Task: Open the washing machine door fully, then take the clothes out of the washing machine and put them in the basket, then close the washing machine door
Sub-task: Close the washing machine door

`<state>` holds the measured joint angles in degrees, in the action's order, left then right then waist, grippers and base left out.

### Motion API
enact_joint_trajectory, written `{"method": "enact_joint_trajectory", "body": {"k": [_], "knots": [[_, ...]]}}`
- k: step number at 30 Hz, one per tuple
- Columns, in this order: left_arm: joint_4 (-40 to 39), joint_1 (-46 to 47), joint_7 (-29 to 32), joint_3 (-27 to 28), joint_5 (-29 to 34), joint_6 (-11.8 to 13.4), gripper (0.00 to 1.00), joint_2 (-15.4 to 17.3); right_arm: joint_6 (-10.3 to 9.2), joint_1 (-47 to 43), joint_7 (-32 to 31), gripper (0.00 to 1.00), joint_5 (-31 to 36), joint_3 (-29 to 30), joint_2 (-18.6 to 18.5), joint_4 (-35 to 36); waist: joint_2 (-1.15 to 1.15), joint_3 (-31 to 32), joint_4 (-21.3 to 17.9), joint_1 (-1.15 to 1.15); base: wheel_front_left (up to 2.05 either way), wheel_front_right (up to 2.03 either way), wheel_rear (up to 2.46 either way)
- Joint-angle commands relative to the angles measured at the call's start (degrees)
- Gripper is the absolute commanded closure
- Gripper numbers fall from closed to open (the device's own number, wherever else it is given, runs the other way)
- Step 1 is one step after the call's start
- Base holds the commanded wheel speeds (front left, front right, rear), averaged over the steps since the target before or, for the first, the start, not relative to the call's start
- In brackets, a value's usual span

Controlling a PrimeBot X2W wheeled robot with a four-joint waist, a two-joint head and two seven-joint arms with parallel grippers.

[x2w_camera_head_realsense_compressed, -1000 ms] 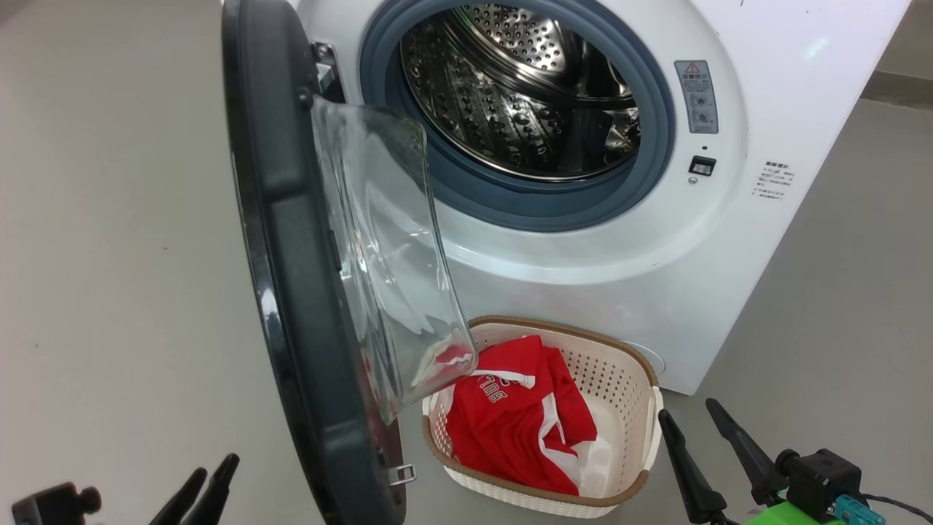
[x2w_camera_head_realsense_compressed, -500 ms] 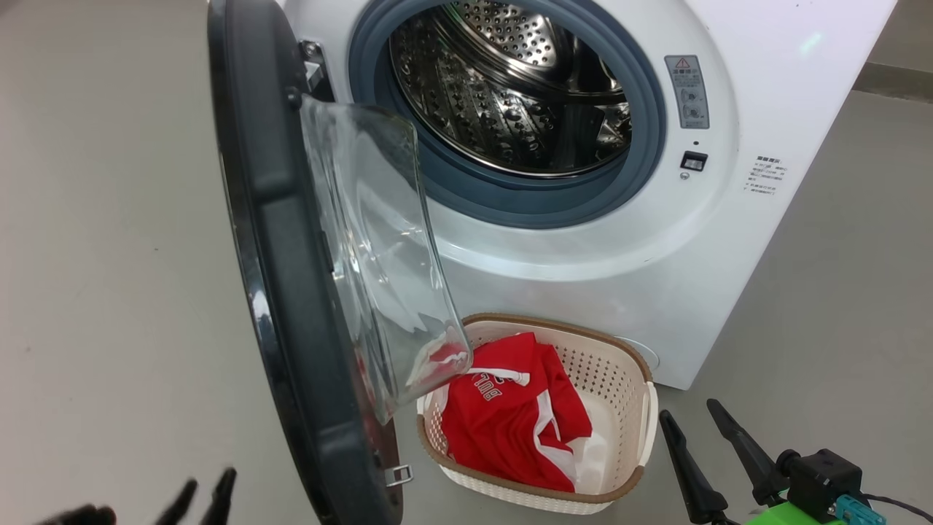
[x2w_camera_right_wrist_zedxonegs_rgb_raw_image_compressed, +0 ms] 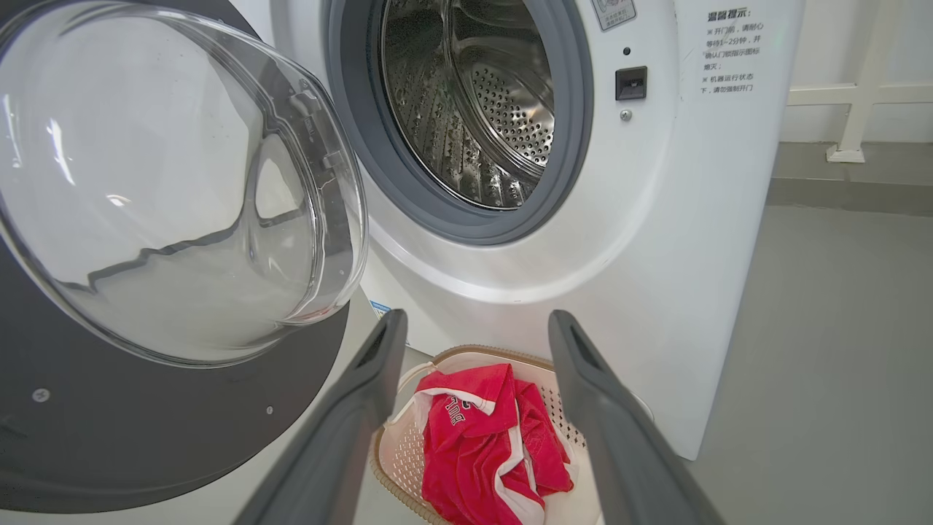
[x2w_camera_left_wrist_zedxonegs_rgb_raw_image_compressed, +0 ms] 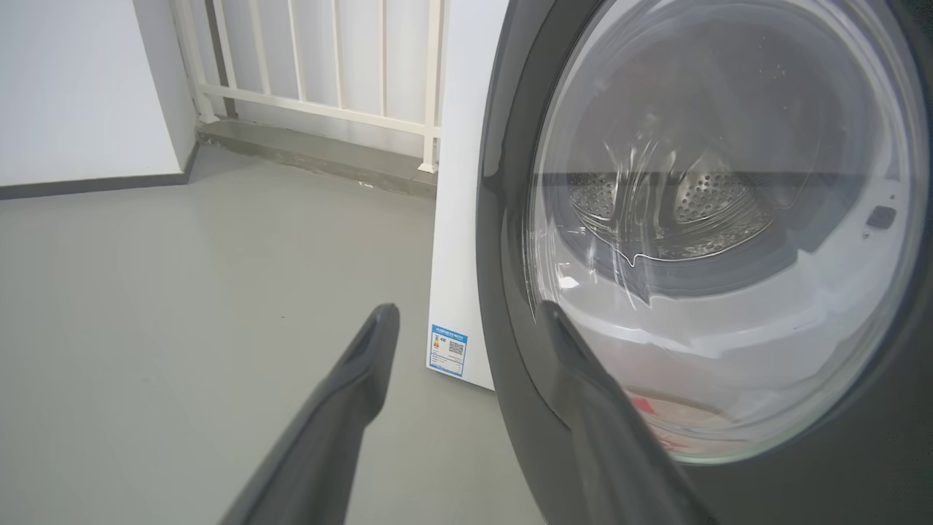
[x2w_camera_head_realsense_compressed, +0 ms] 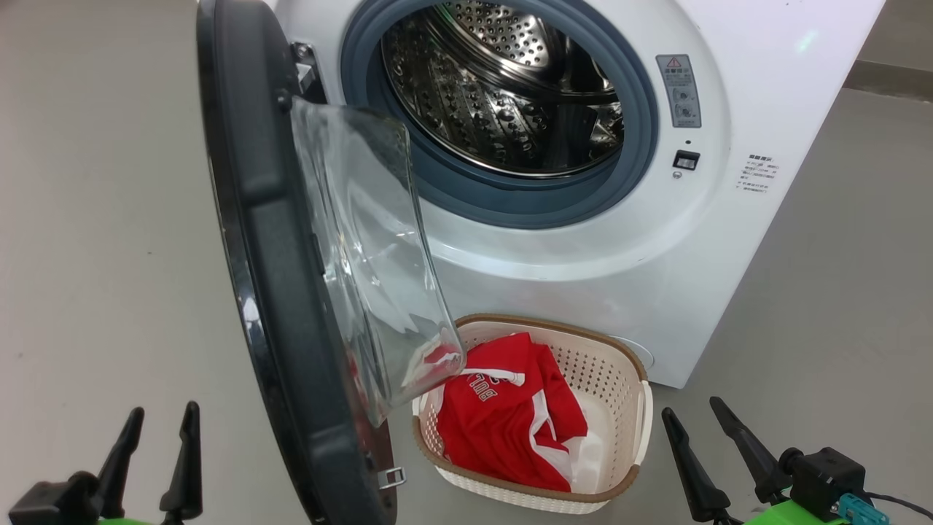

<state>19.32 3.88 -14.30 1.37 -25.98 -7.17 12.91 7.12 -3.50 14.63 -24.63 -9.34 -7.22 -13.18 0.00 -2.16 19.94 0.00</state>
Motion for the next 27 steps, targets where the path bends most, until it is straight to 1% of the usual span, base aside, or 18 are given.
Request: {"method": "enact_joint_trajectory", "body": {"k": [1, 4, 6, 10, 16, 24, 25, 26, 27], "knots": [[-2.4, 0.2, -0.7, 4.0, 3.0, -0.3, 0.0, 0.0, 0.36, 1.8, 0.4, 0.0, 0.1, -0.9, -0.9, 1.6, 0.0, 0.1, -0.1, 0.0, 0.0, 0.0, 0.0], [-3.9, -1.1, -0.7, 6.8, 7.6, -0.3, 0.0, -2.7, 0.36, 1.8, 0.4, 0.0, 0.1, -0.9, -0.9, 1.8, 0.0, 0.3, -0.3, 0.0, 0.0, 0.0, 0.0], [-4.3, -2.0, -0.7, 7.7, 9.5, -0.3, 0.0, -4.3, 0.36, 1.6, 0.4, 0.0, 0.0, -1.0, -0.9, 1.8, 0.0, 0.5, -0.5, 0.0, 0.0, 0.0, 0.0], [-3.9, -3.3, -0.7, 8.0, 12.1, -0.3, 0.0, -5.9, 0.36, 1.3, 0.4, 0.0, 0.0, -0.8, -0.9, 1.7, 0.0, 0.7, -0.5, 0.0, 0.0, 0.0, 0.0], [-3.0, -3.8, -0.7, 8.5, 12.9, -0.3, 0.0, -6.8, 0.36, 1.2, 0.4, 0.0, 0.0, -0.7, -0.8, 1.6, 0.0, 0.7, -0.6, 0.0, 0.0, 0.0, 0.0], [-4.1, -3.9, -0.7, 8.4, 12.3, -0.3, 0.0, -6.4, 0.36, 1.0, 0.4, 0.0, 0.0, -0.7, -0.7, 1.6, 0.0, 1.1, -0.5, 0.0, 0.0, 0.0, 0.0], [-4.6, -3.9, -0.7, 8.3, 12.1, -0.3, 0.14, -6.4, 0.36, 1.0, 0.4, 0.0, 0.0, -0.8, -0.7, 1.6, 0.0, 1.0, -0.5, 0.0, 0.0, 0.0, 0.0], [-5.0, -4.0, -0.7, 8.1, 11.9, -0.3, 0.56, -6.4, 0.36, 1.0, 0.4, 0.0, -0.1, -0.8, -0.7, 1.6, 0.0, 1.0, -0.5, 0.0, 0.0, 0.0, 0.0], [-5.6, -4.0, -0.7, 7.7, 11.6, -0.3, 0.87, -6.4, 0.36, 1.0, 0.4, 0.0, -0.1, -0.7, -0.6, 1.6, 0.0, 1.0, -0.5, 0.0, 0.0, 0.0, 0.0]]}}
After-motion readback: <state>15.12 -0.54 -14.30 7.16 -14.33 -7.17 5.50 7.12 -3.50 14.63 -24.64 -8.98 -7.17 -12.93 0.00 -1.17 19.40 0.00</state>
